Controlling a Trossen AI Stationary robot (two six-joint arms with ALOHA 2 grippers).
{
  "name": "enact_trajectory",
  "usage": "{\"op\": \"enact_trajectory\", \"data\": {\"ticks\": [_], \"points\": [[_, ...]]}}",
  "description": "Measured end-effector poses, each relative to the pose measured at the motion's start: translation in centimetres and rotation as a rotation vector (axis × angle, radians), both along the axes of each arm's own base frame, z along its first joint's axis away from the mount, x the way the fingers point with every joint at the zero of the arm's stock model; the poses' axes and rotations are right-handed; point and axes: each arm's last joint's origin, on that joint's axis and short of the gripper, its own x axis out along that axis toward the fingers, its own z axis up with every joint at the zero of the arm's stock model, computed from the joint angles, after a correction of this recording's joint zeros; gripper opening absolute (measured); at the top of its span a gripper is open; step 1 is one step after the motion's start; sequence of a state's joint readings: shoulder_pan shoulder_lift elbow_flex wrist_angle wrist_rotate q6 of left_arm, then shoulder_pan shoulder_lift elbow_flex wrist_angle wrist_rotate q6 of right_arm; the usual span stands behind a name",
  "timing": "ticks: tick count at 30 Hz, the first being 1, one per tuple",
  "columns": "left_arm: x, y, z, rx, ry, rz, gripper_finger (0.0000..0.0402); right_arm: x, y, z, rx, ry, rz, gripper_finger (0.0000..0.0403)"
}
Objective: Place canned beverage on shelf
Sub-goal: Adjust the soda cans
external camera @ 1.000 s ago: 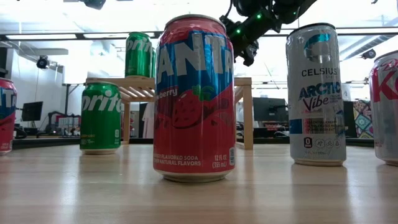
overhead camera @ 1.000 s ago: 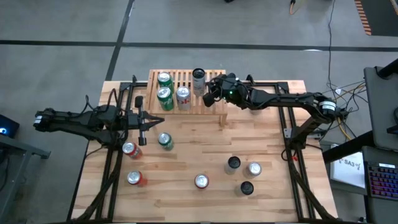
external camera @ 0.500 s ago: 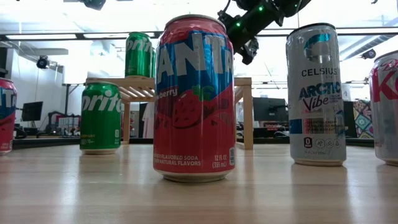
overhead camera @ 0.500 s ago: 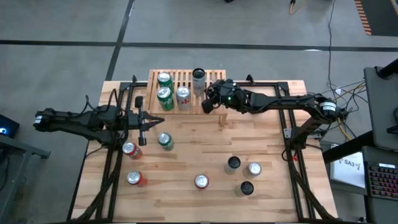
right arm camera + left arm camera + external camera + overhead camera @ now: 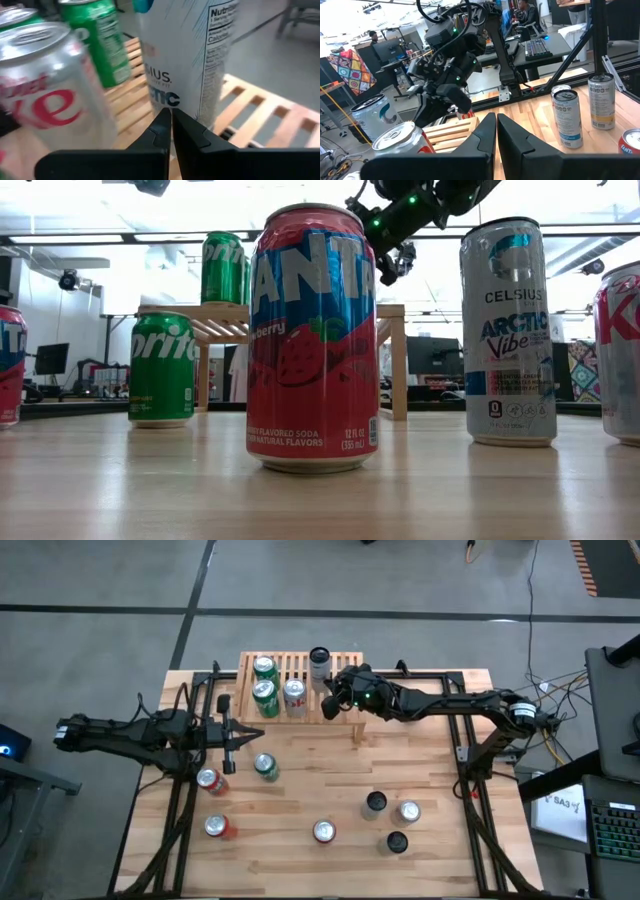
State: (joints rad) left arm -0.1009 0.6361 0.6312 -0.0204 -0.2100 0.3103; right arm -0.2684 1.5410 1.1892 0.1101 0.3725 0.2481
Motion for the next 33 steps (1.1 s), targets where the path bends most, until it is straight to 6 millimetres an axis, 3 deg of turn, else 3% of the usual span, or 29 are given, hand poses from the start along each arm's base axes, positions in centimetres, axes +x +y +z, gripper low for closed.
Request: {"op": "enact_trajectory", "data": {"ticks": [15, 20, 27, 33], "points": [[0.0, 0.0, 0.0, 0.000, 0.004, 0.000, 0.0000, -1.5, -0.5, 0.3, 0.004, 0.087, -0.087, 0.0009], [0.0, 0.0, 0.0, 0.000, 0.005, 0.000, 0.0000, -2.5, -3.6, 1.0, -0.076, 0.094, -0.142, 0.0009], [0.0, 0.0, 0.0, 0.007, 0.006, 0.000, 0.0000, -4.3, -9.4, 2.7, -0.045, -0.021, 0.052, 0.0009], [0.1, 0.0, -0.1, 0.011, 0.007, 0.000, 0.0000, -4.3, -11.7, 2.8, -0.053, -0.054, 0.170, 0.0009]]}}
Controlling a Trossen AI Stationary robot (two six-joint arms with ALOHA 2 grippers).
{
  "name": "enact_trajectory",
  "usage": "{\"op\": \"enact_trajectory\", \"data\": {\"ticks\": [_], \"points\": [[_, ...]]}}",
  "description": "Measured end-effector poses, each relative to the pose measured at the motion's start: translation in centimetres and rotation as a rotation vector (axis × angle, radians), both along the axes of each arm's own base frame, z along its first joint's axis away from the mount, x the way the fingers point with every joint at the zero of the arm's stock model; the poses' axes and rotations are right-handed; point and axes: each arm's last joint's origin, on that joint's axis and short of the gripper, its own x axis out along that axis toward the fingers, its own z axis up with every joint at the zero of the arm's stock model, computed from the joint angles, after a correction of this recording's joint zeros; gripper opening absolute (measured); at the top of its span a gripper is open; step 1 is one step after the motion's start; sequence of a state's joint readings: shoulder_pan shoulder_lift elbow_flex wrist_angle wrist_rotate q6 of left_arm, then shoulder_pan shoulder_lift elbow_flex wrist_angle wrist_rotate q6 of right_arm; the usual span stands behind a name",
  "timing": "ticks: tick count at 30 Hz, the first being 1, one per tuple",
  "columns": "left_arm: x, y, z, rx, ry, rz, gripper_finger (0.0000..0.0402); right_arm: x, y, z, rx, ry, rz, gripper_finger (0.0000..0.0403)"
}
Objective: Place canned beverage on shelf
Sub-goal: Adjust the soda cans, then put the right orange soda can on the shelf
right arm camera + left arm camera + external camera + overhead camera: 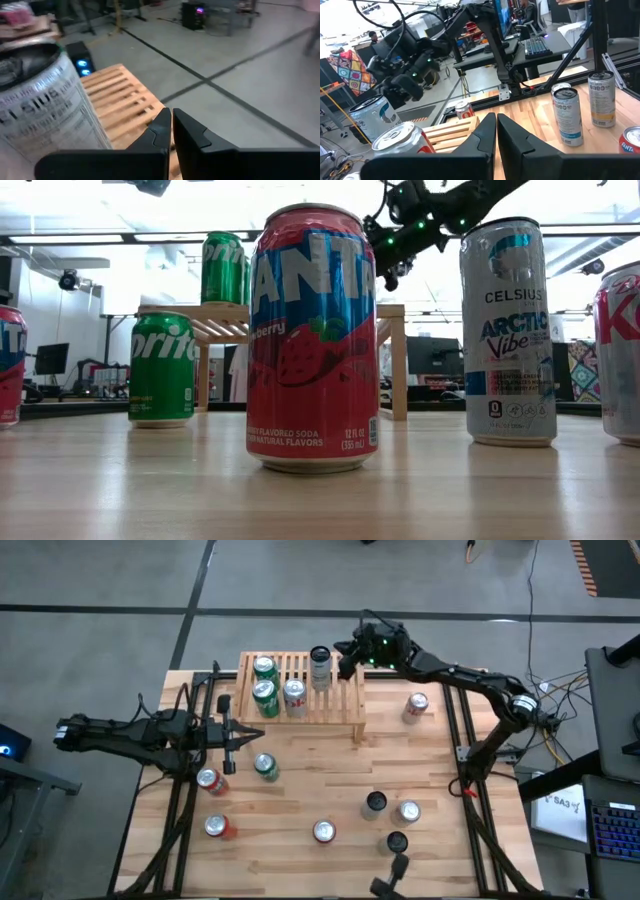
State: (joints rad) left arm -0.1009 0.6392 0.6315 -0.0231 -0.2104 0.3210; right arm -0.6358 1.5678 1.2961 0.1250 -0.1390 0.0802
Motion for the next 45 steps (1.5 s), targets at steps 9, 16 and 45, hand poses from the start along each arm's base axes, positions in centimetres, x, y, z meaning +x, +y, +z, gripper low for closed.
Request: {"op": "enact_trajectory", "data": {"ticks": [9, 16, 45], "points": [[0.1, 0.0, 0.0, 0.003, 0.003, 0.000, 0.0000, 2.3, -1.8, -1.0, -0.007, 0.006, 0.131, 0.0009], [0.1, 0.0, -0.1, 0.004, 0.006, 0.000, 0.0000, 2.8, -1.8, -0.9, 0.002, -0.008, 0.228, 0.0009], [0.1, 0.0, -0.1, 0.004, 0.006, 0.000, 0.0000, 2.0, -0.5, 1.4, -0.036, -0.037, 0.277, 0.0009]]}}
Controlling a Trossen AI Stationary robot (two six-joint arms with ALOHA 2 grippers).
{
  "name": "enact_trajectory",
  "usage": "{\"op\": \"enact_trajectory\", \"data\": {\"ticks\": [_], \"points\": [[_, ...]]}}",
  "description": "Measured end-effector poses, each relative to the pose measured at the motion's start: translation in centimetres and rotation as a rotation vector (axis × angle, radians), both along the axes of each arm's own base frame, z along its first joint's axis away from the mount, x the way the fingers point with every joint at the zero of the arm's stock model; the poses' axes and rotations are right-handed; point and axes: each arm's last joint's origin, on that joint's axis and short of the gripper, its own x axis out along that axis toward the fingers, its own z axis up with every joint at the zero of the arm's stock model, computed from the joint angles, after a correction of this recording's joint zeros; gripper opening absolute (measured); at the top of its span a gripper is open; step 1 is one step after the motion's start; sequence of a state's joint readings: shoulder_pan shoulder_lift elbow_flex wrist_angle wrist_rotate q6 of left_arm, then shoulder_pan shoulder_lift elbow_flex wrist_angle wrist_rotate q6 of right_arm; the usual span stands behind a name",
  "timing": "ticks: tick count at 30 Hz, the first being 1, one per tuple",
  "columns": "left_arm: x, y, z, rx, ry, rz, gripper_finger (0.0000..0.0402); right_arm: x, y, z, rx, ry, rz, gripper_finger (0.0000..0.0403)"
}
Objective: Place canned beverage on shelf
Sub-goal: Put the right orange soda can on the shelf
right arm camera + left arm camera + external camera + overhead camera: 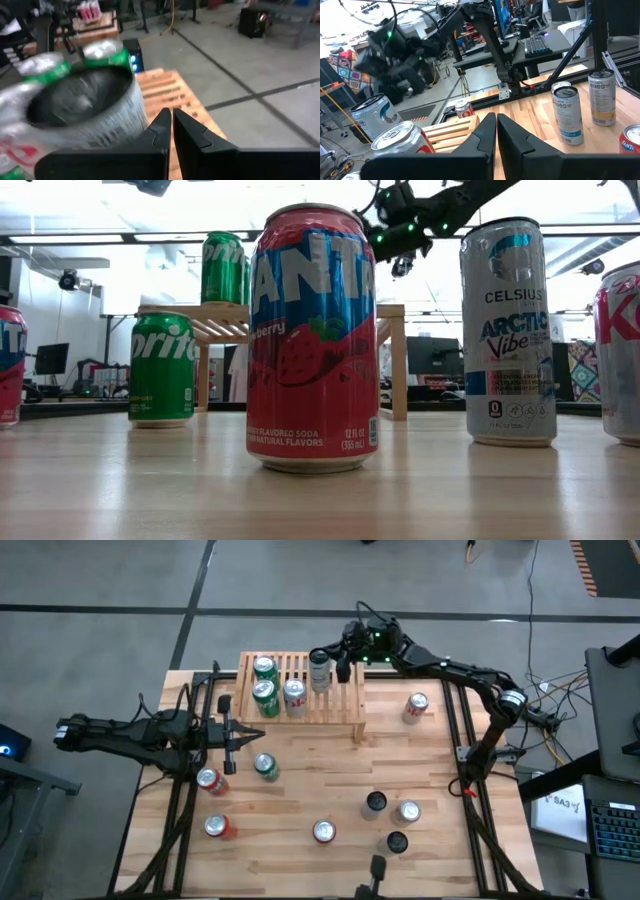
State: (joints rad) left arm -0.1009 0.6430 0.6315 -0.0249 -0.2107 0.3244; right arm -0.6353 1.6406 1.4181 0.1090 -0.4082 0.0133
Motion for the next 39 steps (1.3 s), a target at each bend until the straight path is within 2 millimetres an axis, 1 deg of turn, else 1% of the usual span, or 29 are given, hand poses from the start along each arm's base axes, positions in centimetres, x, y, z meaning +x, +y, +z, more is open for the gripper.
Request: {"op": "enact_trajectory", "data": {"ticks": [4, 7, 13, 17, 20, 24, 30, 34, 39], "points": [[0.0, 0.0, 0.2, -0.011, -0.021, 0.000, 0.0000, -1.0, 1.0, 2.3, -0.049, -0.041, -0.093, 0.0009], [0.0, 0.0, 0.4, -0.056, -0.037, 0.000, 0.0000, -1.3, 2.6, 4.0, -0.081, -0.078, -0.076, 0.0009], [0.2, -0.2, 0.5, -0.172, -0.073, -0.063, 0.0000, -1.3, 7.6, 6.9, -0.139, -0.143, 0.044, 0.0009], [0.9, -0.8, 0.3, -0.240, -0.071, -0.197, 0.0000, -1.9, 11.5, 8.5, -0.174, -0.152, 0.142, 0.0009], [1.6, -1.5, 0.4, -0.264, -0.085, -0.295, 0.0000, -2.4, 14.3, 9.2, -0.183, -0.134, 0.221, 0.0009], [2.8, -2.2, 0.3, -0.305, -0.098, -0.331, 0.0000, -2.9, 17.7, 9.1, -0.157, -0.064, 0.330, 0.0009], [4.5, -3.3, 0.4, -0.386, -0.048, -0.358, 0.0000, -3.1, 22.1, 7.6, -0.136, 0.094, 0.490, 0.0009], [5.6, -4.2, 0.5, -0.416, -0.011, -0.376, 0.0000, -2.9, 24.3, 6.9, -0.118, 0.142, 0.564, 0.0009], [6.5, -5.2, 0.6, -0.482, 0.106, -0.379, 0.0000, -3.1, 26.4, 5.9, -0.061, 0.197, 0.620, 0.0009]]}}
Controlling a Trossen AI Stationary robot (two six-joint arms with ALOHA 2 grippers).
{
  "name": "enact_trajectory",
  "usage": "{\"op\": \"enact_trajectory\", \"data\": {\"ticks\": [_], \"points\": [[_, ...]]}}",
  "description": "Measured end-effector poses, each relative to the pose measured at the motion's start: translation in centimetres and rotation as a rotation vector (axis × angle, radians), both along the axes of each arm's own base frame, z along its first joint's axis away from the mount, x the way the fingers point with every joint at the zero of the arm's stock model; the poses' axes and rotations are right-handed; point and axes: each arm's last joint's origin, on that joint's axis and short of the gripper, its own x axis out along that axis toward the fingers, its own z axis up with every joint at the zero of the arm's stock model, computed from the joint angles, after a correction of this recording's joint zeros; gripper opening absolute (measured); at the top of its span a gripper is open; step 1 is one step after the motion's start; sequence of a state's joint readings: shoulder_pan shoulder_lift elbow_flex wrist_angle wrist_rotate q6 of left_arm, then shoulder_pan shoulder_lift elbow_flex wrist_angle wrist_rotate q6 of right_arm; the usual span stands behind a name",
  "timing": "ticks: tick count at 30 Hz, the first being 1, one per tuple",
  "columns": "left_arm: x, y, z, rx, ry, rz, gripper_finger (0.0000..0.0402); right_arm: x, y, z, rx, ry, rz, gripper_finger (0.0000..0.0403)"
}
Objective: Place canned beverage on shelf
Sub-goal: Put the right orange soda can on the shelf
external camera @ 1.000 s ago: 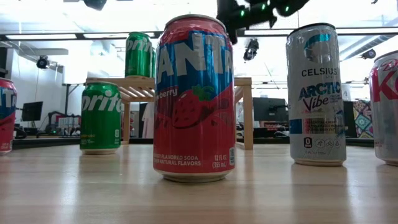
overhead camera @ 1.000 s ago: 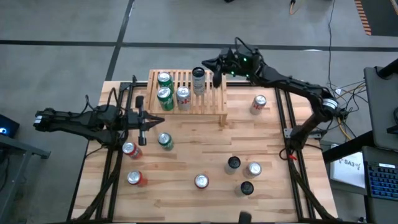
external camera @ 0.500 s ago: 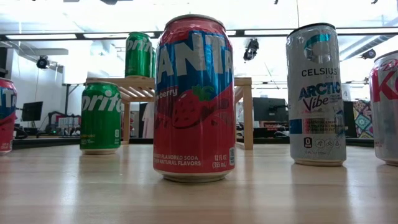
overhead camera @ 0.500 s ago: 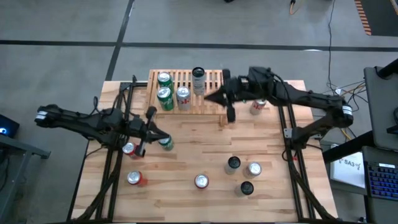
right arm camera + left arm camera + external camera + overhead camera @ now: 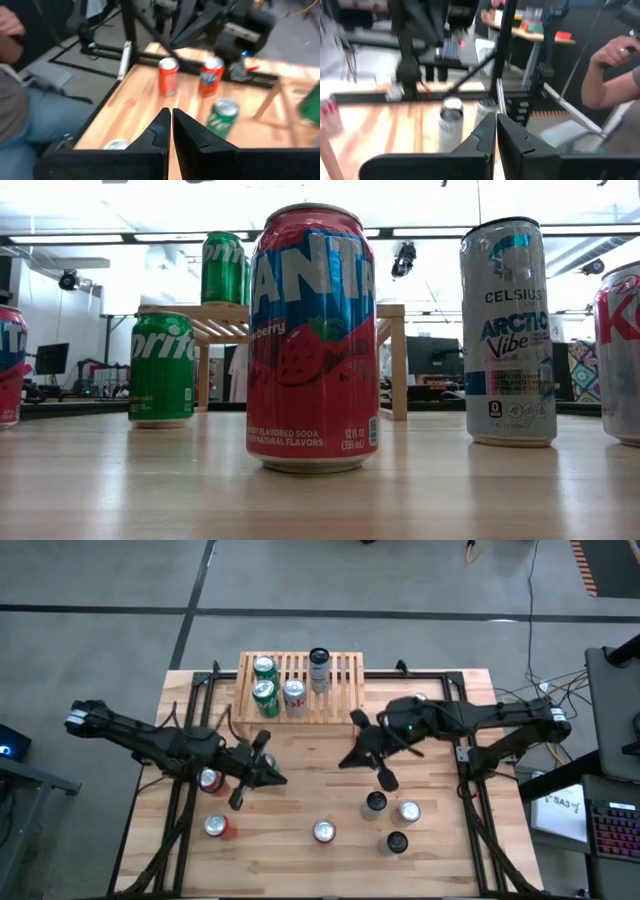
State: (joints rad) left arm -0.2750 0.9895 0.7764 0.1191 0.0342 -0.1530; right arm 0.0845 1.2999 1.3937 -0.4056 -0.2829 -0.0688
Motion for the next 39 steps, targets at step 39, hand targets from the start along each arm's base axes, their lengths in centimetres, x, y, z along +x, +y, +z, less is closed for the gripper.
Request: {"op": "enact_trajectory", "data": {"ticks": [39], "points": [[-0.6, -6.3, -1.1, 0.182, 0.440, 0.226, 0.0000, 5.9, 12.2, -8.7, -0.207, 0.595, -0.102, 0.0009]]}}
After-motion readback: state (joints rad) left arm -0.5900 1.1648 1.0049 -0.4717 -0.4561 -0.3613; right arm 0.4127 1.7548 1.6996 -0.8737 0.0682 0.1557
